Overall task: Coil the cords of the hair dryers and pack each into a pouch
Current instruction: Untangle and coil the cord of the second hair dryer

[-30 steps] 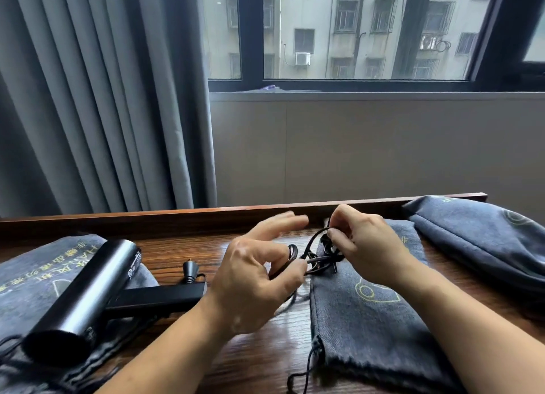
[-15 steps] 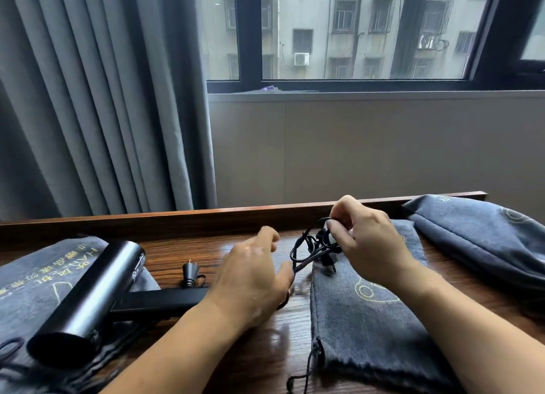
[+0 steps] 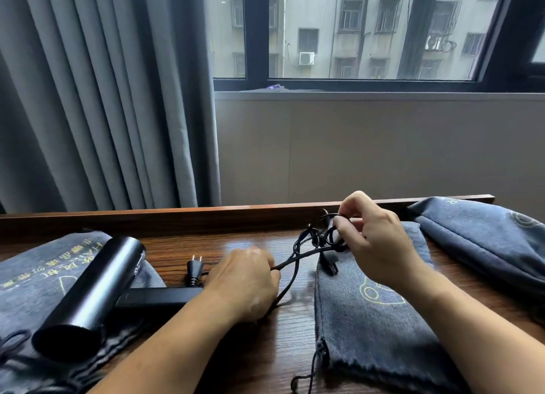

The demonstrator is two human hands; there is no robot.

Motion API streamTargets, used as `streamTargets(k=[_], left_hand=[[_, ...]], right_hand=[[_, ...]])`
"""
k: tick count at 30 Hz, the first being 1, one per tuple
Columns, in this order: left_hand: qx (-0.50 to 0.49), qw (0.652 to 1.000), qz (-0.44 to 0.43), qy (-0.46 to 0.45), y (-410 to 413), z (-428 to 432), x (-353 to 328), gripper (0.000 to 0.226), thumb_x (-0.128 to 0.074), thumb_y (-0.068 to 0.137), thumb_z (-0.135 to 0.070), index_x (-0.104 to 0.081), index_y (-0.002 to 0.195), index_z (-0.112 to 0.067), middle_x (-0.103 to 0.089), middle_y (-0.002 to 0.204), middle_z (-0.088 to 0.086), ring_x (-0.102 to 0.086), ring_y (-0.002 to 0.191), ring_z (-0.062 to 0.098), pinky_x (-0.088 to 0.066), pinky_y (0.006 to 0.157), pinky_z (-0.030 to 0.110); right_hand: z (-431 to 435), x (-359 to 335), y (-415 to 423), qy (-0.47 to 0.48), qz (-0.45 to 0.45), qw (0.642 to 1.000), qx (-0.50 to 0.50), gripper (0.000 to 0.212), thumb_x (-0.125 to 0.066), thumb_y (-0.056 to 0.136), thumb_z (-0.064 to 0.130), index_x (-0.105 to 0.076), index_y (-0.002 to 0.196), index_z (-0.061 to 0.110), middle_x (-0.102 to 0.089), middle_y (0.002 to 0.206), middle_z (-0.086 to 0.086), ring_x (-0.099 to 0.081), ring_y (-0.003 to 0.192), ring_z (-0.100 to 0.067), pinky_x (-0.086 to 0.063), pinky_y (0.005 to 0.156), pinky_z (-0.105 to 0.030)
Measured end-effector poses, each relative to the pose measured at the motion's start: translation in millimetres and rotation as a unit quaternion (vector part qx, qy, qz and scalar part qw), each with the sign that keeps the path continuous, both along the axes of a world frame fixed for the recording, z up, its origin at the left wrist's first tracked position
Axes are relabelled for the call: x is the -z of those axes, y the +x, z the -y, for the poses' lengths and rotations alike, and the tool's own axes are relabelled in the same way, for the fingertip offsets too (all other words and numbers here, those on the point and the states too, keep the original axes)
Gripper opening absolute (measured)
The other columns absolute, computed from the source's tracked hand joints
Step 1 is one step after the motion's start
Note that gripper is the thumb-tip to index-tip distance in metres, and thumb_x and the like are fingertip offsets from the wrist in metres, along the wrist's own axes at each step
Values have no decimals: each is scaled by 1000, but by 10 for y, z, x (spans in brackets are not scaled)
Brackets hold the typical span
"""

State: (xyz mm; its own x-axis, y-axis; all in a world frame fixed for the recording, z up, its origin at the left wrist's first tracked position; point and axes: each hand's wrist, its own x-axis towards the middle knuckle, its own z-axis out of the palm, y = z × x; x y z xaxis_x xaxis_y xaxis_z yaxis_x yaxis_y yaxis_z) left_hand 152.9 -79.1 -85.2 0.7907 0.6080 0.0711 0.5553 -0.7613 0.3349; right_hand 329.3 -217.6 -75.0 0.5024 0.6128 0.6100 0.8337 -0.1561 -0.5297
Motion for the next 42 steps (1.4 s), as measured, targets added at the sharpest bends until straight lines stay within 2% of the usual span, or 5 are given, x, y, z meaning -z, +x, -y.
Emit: streamTargets(k=[9,18,25,30,42], left_hand=[[-37,984,166,-54,-2,-78,40,44,-63,86,-64,-65,70,-23,-63,74,-12,-57,77,9,-42,70,30],[274,902,303,-141,-88,86,-36,34,-66,82,-21,-51,51,-18,-70,126,-16,-47,136,-5,-37,109,15],[192,928,314,-54,37,176,38,33,-60,90,-40,-48,65,-21,-51,53,-12,-48,53,6,-35,54,19],[29,967,252,7,126,155,65,29,-59,91,-54,-61,110,-32,-66,70,-2,-64,75,19,-47,73,33],[207,933,282,-87,95,131,54,37,-60,89,-59,-56,65,-31,-55,75,-12,-52,68,5,-41,66,18]], right_hand=[[-12,41,98,-37,9,998,49,18,-59,93,23,-47,81,23,-55,57,4,-50,56,-11,-45,64,-36],[-19,71,146,-55,10,997,62,13,-58,93,28,-49,84,28,-62,68,8,-59,66,-19,-52,68,-41],[-7,68,153,-44,19,998,48,13,-63,91,29,-52,84,28,-62,69,10,-60,64,-14,-52,66,-38],[26,-13,6,13,59,998,-4,18,-70,87,21,-55,79,24,-58,60,9,-58,60,-12,-45,60,-22],[-11,6,39,-14,11,1000,7,13,-69,86,23,-60,77,23,-60,60,5,-56,54,-14,-49,59,-34]])
